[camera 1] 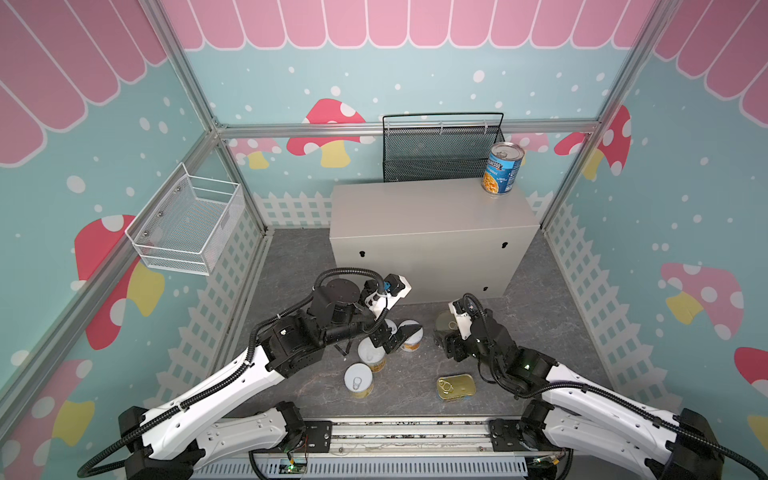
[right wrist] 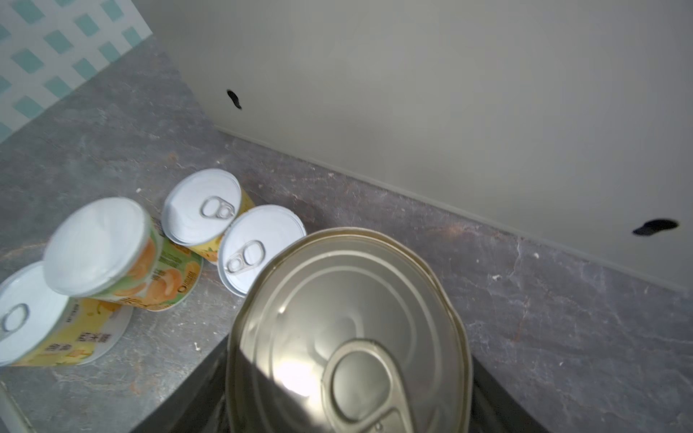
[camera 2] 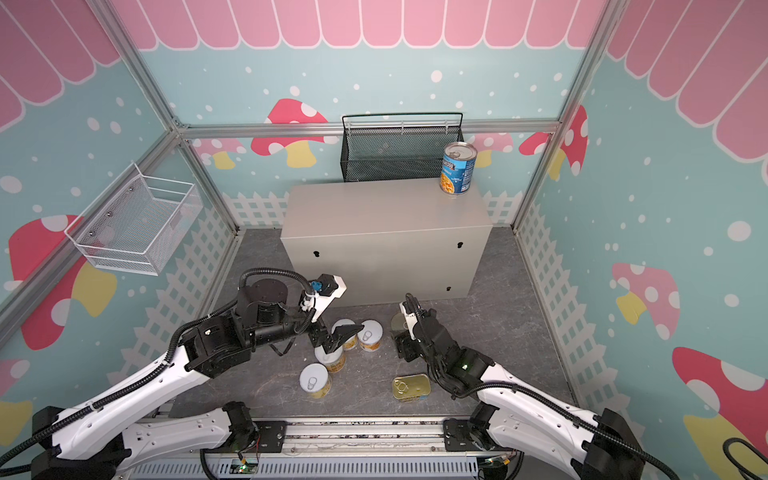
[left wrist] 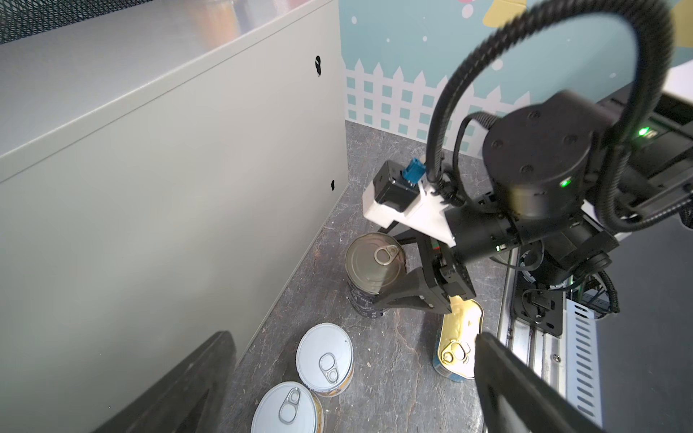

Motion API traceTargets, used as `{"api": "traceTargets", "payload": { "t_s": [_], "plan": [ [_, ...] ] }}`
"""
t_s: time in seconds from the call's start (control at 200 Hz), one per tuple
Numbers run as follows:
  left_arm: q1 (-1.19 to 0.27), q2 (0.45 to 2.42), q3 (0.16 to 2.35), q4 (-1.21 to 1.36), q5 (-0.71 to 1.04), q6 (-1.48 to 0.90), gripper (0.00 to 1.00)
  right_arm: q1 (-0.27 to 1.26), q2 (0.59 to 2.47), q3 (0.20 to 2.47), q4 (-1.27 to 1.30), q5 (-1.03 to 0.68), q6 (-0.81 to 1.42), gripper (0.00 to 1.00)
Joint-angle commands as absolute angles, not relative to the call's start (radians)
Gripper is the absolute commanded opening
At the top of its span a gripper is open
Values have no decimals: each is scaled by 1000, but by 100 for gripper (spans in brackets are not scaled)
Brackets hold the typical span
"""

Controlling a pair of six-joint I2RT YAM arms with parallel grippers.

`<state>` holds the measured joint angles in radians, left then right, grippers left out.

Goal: Place and organize the canned foods onto the counter
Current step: 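Carry the dark blue can up onto the cabinet top with the right gripper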

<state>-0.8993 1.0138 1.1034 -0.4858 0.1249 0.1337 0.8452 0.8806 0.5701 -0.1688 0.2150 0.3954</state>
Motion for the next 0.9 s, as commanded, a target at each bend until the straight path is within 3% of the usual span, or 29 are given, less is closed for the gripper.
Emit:
{"api": "traceTargets", "payload": {
  "t_s": [0.0,0.4,0.896],
  "plan": [
    [-893,1011,1102,-484,136,131,99,841,846,712,-168,197,331,58],
    [-890,992,1101,-489,140,132,99,721,932,1260,-517,146,285,60],
    [-890,943,1098,-506,114,152,99,348,1269,1856,-612,-45,136,60]
  ]
}}
